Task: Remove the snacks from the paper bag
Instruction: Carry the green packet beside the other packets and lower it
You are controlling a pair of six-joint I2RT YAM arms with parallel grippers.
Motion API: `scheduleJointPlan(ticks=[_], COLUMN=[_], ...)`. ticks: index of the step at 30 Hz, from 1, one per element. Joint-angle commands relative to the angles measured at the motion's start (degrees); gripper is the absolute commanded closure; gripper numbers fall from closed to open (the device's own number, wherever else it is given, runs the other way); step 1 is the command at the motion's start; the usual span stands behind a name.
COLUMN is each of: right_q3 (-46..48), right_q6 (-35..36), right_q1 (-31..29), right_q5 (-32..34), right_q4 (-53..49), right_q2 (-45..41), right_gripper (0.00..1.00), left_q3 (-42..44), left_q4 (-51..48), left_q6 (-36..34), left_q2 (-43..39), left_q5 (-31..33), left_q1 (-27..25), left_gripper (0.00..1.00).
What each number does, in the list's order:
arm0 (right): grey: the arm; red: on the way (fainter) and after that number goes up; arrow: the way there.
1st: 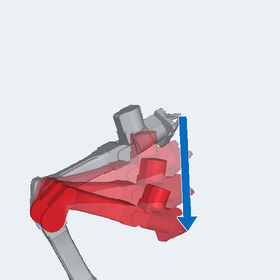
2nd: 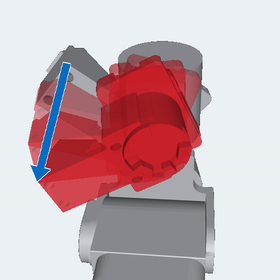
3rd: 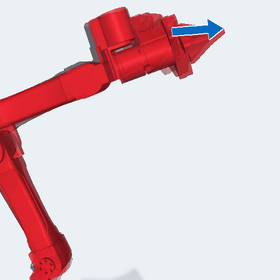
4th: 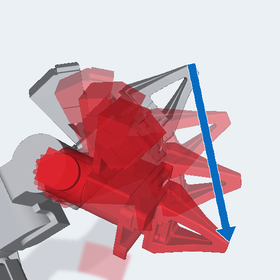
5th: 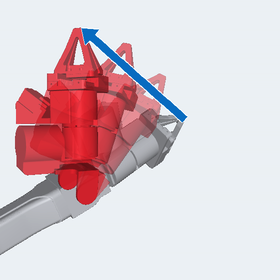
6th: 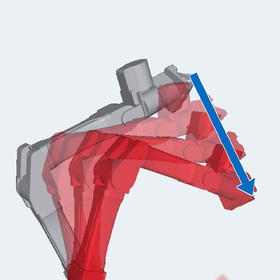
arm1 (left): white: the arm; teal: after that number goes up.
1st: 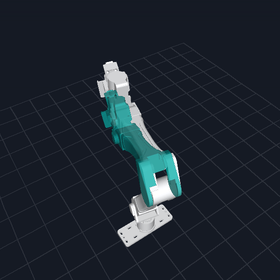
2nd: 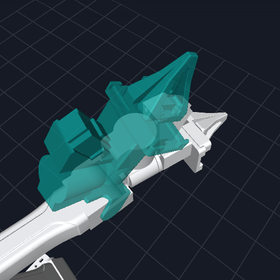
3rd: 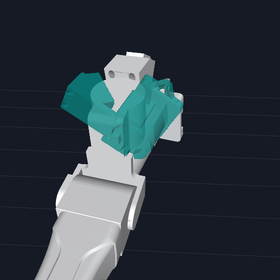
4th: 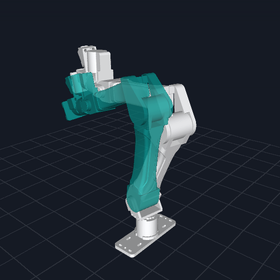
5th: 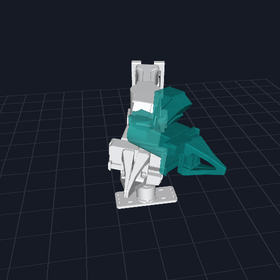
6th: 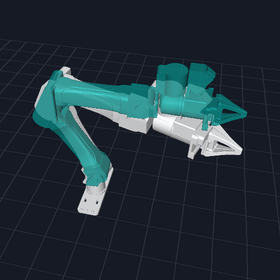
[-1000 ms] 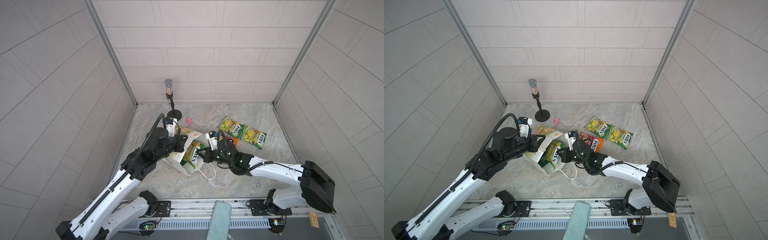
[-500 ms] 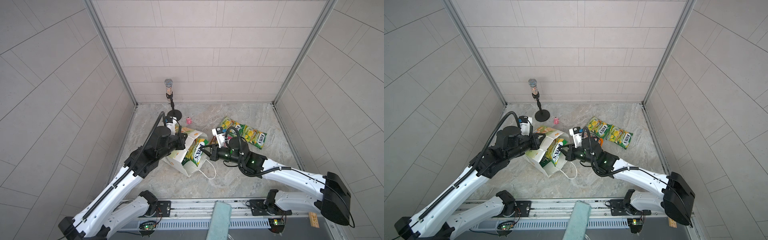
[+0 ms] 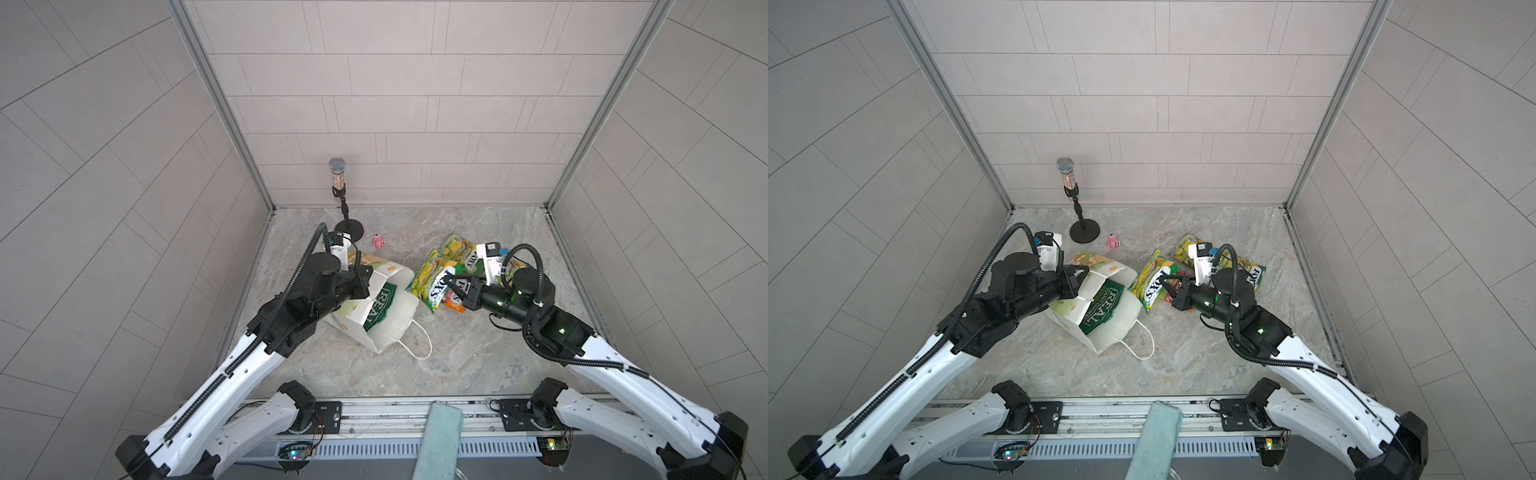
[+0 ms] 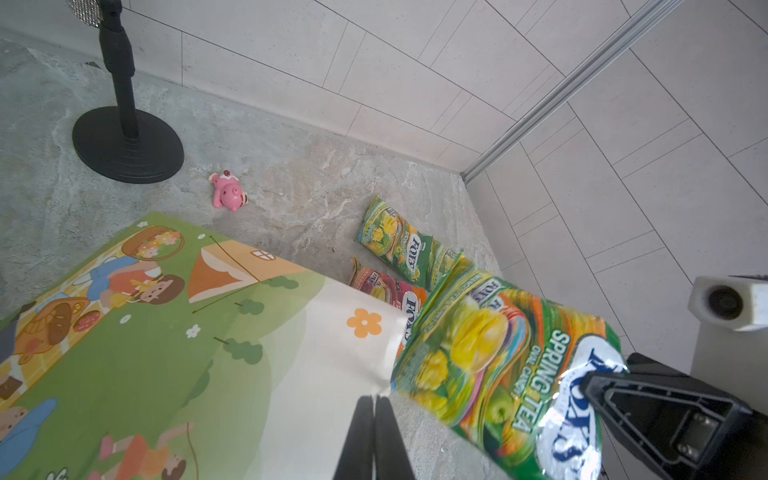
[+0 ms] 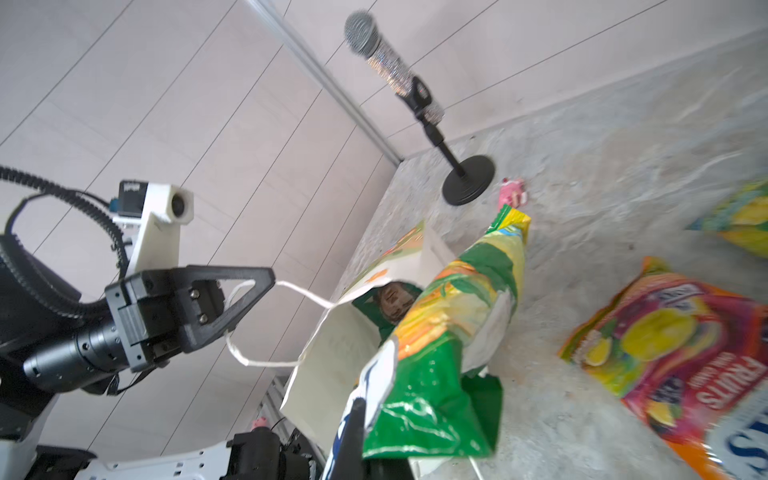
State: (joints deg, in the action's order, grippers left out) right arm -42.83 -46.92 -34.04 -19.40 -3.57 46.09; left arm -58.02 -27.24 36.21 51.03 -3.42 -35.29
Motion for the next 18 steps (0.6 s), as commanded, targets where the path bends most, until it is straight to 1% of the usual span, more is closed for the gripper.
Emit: scheduleJointPlan(ticks=[1,6,10,15,18], right_q3=[0.28,-0.02,-0.22,-0.59,-1.19], right_q6=[1.44,4.12,7.11,11.33,14.77], right_q1=[5.54,16.06,22.67,27.32,27.93], right_q5=[-3.01,-6.25,-7.84,-7.31,-4.15], right_q4=[-5.9,-14.61,-20.0,-25.67,-29.8], right_q2=[-3.55,-6.37,-7.01,-6.41,-5.37], right_gripper=[1.0,1.0,1.0,1.0,1.0], left_q3=[-0.93,-0.87,-0.95,-1.16,-1.25], left_q4=[1.23,1.19,1.16,1.06,1.05], left_q6=[-0.42,-0.38,-0.52,-1.11,-1.33], left_q2=[-0.42,-0.47,-0.66,-0.66,-0.58], left_q5=[0.03,-0.17,-0.6,-1.83,-2.2], left_q1=[-0.22,-0.27,-0.3,-0.22,-0.24], left_gripper=[1.0,1.0,1.0,1.0,1.0])
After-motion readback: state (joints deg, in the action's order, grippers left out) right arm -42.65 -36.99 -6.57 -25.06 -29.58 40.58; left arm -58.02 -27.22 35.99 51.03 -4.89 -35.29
